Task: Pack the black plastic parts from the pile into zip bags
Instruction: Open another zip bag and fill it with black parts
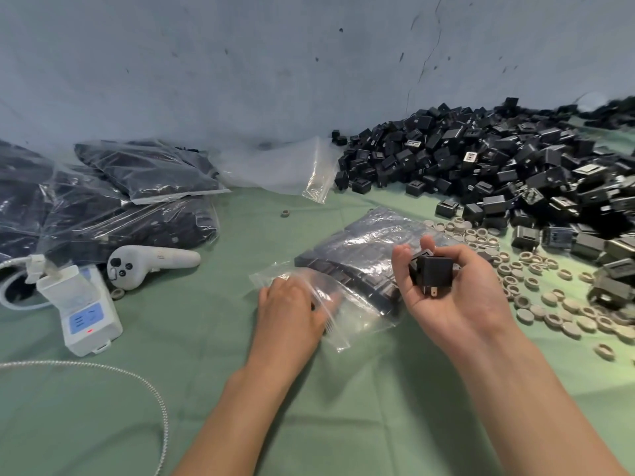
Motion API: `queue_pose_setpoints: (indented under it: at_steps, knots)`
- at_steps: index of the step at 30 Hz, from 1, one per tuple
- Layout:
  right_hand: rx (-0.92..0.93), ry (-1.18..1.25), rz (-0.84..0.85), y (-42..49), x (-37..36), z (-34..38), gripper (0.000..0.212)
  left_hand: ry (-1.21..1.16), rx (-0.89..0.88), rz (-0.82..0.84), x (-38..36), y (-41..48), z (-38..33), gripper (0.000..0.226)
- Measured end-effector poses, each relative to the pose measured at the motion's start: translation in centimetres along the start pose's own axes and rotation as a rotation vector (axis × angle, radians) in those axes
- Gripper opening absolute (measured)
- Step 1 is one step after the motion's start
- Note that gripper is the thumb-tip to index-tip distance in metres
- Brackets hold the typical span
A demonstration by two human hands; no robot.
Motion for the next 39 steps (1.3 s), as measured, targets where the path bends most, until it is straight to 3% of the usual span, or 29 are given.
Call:
queue_pose_setpoints:
  at_steps: [4, 7, 9, 11, 13, 16, 19, 21, 24, 27, 29, 31, 34, 39]
  knots:
    - [-0.040, -0.051, 0.018, -0.3, -0.3, -0.7, 0.009, 0.003, -0.013, -0.054, 1.4, -0.4, -0.1, 0.024]
    - [-0.018, -0.174, 0.027, -1.1, -0.4, -1.4, 0.015, -0.017, 0.153, -0.179, 3.6, -0.6, 1.4, 0.025]
    - [0.109, -0.378, 0.072, -1.5, -0.6, -1.5, 0.024, -0.112, 0.278, -0.326, 5.7, -0.8, 2.0, 0.029]
    - [0.283, -0.605, 0.122, -1.9, -0.8, -1.8, 0.030, -0.235, 0.250, -0.400, 7.4, -1.3, 0.8, 0.028]
    - [0.397, -0.757, 0.186, -2.4, -1.0, -2.4, 0.032, -0.468, 0.220, -0.305, 7.6, -2.1, -1.3, 0.023]
    - [0.459, -0.847, 0.295, -3.3, -1.0, -3.6, 0.037, -0.825, 0.328, 0.018, 5.7, -3.6, -3.8, 0.026]
    - [0.507, -0.882, 0.370, -3.9, -0.9, -4.2, 0.032, -0.931, 0.390, 0.108, 5.0, -4.1, -4.2, 0.036]
    - [0.521, -0.918, 0.404, -4.1, -0.8, -4.4, 0.030, -0.909, 0.365, 0.129, 5.2, -4.0, -4.0, 0.034]
    - [0.605, -1.024, 0.370, -3.8, -0.3, -3.9, 0.026, -0.760, 0.382, 0.071, 5.9, -3.8, -1.8, 0.011]
    - [0.912, -1.250, 0.210, -3.0, 1.0, -2.0, 0.017, -0.344, 0.433, -0.056, 7.0, -3.6, 2.0, 0.017]
    - [1.174, -1.448, 0.106, -2.7, 2.0, -1.1, 0.017, -0.275, 0.490, -0.059, 7.0, -3.7, 3.3, 0.020]
    - [1.312, -1.581, 0.018, -2.5, 3.1, -0.9, 0.019, -0.309, 0.539, -0.038, 6.4, -4.0, 3.5, 0.017]
    - [1.330, -1.608, -0.027, -1.8, 4.2, -1.0, 0.021, -0.228, 0.463, 0.018, 4.9, -4.4, 2.6, 0.012]
    - [1.267, -1.458, -0.068, -1.4, 4.6, -0.5, 0.014, -0.049, 0.257, 0.130, 3.7, -4.6, 1.4, 0.027]
Point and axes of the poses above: each hand's wrist, its own y-axis towards the middle knuckle, its own x-axis out of the back of the hand, z = x × y, the point moved 5 cm from there along y, towards the middle knuckle, and after that the axes turned 13 degrees about -z, right-handed, at the moved point
